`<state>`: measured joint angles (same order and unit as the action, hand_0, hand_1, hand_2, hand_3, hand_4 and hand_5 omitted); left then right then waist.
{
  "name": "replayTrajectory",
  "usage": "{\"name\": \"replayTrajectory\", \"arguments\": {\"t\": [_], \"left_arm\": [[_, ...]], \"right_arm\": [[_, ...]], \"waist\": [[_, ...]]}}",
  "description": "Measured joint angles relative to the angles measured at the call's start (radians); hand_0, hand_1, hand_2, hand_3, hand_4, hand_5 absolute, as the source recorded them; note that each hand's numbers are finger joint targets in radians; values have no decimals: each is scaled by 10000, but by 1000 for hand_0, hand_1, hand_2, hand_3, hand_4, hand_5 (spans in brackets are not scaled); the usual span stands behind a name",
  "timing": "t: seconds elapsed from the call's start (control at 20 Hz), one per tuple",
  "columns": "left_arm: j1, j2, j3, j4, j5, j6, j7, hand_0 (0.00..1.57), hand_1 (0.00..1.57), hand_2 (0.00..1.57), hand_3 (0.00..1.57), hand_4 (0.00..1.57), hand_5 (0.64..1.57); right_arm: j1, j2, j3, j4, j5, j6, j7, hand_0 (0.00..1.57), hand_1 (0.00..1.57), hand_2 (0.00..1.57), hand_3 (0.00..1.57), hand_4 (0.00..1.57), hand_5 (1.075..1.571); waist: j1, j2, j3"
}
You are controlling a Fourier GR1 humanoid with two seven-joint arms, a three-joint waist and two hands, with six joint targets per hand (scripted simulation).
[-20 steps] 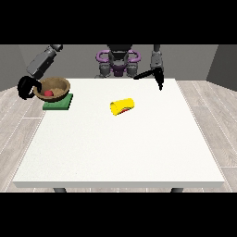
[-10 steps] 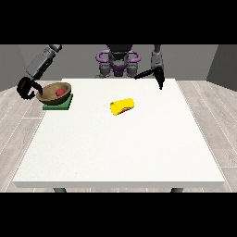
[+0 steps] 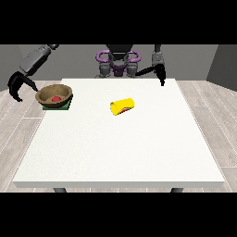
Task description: Pick the cup and pour the ball into the bowl, then pick the bowl and place it on the pad
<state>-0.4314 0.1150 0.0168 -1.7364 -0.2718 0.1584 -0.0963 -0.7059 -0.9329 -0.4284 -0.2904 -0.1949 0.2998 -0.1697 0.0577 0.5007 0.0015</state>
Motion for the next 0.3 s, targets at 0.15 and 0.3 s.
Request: {"name": "replayTrajectory", "arguments": {"t": [0.15,0.3], "left_arm": [[150,-97,-99,-136,-54,49,23,0,0,0,0,0,1569],[436,-310,-313,-84,-166,131,86,0,0,0,0,0,1569]], "right_arm": [[-151,-129,-29,6,-30,115,163,0,0,256,213,0,1504],[-301,-446,-65,-13,-109,557,545,0,0,189,288,0,1503]], "waist": [[-105,-66,1],[-205,-436,0]]}}
